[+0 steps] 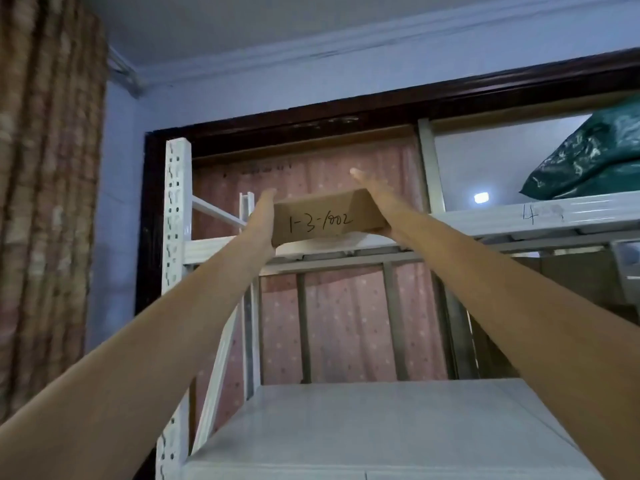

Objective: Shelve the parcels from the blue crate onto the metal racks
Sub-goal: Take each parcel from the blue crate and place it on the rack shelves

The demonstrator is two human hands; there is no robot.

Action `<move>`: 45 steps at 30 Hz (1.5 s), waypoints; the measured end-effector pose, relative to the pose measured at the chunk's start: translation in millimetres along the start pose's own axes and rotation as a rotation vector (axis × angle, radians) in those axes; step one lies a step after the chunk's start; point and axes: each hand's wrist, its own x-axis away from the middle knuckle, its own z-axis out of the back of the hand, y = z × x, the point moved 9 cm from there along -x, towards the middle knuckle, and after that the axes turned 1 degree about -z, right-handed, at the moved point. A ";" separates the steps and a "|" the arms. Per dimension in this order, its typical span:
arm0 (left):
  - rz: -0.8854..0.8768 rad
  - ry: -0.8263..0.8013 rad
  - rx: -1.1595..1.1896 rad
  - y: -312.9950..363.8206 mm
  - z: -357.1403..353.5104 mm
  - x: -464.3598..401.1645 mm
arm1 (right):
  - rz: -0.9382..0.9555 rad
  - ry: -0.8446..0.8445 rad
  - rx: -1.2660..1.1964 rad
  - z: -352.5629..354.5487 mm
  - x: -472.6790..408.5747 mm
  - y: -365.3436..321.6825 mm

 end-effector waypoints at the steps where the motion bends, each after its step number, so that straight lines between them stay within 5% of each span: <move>1: 0.011 -0.019 -0.015 -3.5 -3.6 -10.2 | -0.003 -0.009 0.026 0.0 -7.1 3.9; 7: 0.011 -0.215 -0.111 -7.3 -12.0 -55.3 | 0.024 -0.131 0.116 -7.6 -30.3 9.3; 13: -0.076 -0.444 -0.479 -0.5 -18.5 -73.9 | 0.024 -0.015 0.611 14.9 -45.9 6.7; 25: -0.271 -0.333 -0.613 10.1 -10.0 -94.0 | 0.151 -0.010 0.613 10.6 -58.4 6.2; 39: -0.300 -0.353 -0.709 -14.1 -14.4 -111.1 | 0.057 -0.070 0.712 0.4 -72.1 26.3; 45: -0.322 -0.321 -0.674 -13.1 -13.6 -108.1 | 0.035 0.033 0.780 5.3 -76.8 31.0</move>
